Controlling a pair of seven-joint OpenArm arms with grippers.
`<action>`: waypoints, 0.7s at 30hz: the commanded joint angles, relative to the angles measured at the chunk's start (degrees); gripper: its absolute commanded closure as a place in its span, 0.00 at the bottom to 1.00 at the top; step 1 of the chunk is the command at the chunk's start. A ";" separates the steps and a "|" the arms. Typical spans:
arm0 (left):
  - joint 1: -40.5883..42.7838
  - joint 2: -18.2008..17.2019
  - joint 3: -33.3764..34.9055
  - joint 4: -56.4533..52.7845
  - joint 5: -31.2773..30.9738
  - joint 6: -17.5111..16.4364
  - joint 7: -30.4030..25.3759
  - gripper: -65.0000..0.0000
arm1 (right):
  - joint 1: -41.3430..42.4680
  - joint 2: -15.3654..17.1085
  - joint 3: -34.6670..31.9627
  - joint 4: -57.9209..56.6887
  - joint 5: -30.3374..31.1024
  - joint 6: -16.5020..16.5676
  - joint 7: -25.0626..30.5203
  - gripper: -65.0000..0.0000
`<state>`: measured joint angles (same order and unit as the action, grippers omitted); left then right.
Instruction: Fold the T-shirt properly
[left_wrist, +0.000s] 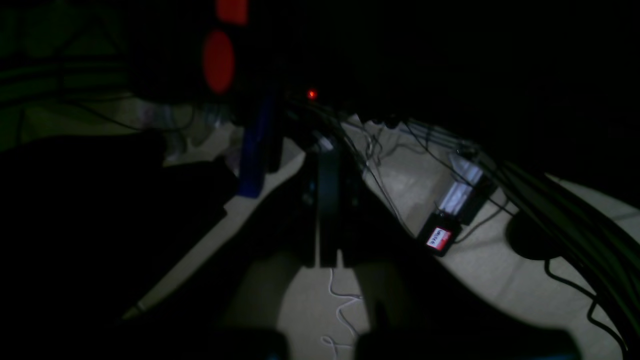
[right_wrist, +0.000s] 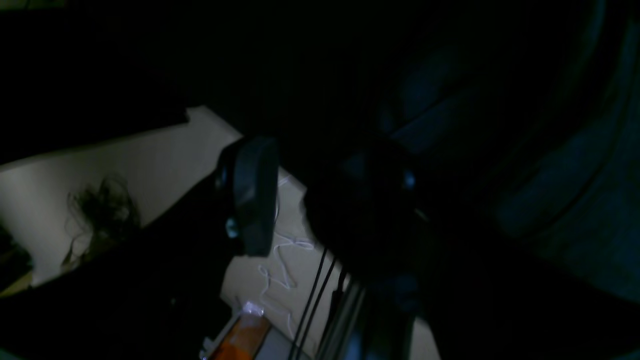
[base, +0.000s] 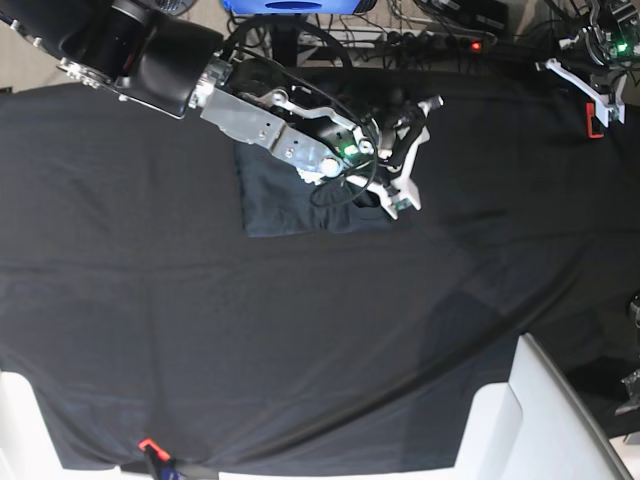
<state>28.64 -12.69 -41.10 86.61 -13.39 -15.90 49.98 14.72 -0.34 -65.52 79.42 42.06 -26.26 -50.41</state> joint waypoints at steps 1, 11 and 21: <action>0.32 -0.98 -0.44 0.73 0.07 0.30 -0.53 1.00 | 1.24 -0.76 0.24 0.19 0.09 -0.07 1.14 0.56; 0.41 -2.13 -0.52 -0.15 0.07 0.30 -0.53 1.00 | 1.41 -0.41 0.24 -1.66 0.09 0.02 2.63 0.56; 0.41 -2.13 -0.52 -0.15 0.07 0.30 -0.53 1.00 | 1.41 -0.58 0.24 -4.91 0.09 0.11 4.65 0.69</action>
<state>28.73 -13.82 -41.17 85.73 -13.47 -15.90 49.91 15.03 -0.16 -65.49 73.60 41.95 -26.39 -46.28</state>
